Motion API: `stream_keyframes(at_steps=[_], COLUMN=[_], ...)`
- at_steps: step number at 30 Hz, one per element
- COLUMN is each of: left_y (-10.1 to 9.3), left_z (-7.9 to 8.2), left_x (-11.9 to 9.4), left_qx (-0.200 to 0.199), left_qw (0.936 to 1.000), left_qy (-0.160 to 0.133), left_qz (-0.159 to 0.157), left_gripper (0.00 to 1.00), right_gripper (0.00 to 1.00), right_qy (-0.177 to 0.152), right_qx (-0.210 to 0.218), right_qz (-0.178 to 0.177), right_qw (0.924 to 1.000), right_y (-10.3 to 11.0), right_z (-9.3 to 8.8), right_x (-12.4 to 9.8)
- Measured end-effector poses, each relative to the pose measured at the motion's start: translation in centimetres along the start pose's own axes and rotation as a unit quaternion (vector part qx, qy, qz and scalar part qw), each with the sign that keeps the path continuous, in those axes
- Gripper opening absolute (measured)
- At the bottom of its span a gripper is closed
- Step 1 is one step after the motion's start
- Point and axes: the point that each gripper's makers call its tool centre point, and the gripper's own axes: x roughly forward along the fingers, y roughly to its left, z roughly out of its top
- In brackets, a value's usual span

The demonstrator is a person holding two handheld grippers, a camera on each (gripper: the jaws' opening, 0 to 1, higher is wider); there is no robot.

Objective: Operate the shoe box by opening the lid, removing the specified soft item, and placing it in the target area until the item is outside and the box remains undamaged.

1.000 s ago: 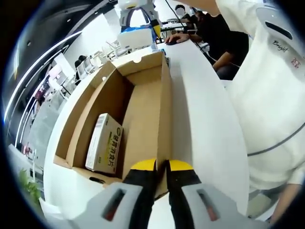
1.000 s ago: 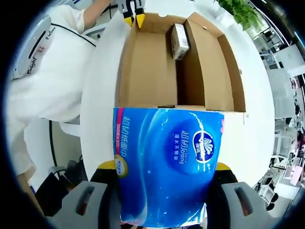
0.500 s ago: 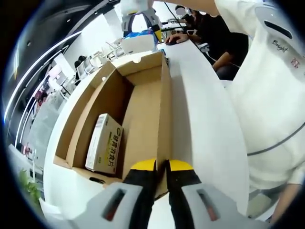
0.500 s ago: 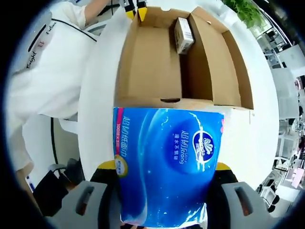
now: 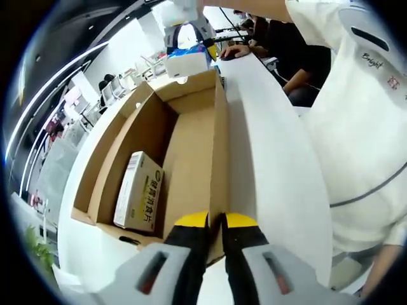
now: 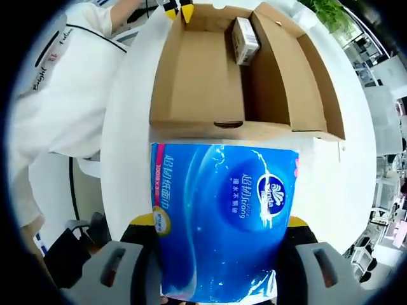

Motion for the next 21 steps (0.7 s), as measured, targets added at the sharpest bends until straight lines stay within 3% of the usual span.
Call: stream_keyframes(at_steps=[21], left_y=[0.0], left_z=[0.1], left_x=[0.0], left_qx=[-0.002], left_qw=[1.0000], left_qy=[-0.001], left_qz=[0.002], left_gripper=[0.07], right_gripper=[0.72], right_qy=[0.011], right_qx=[-0.018], right_qz=[-0.002], right_qw=[0.9998], right_y=[0.1], right_z=[-0.6], right_x=[1.0])
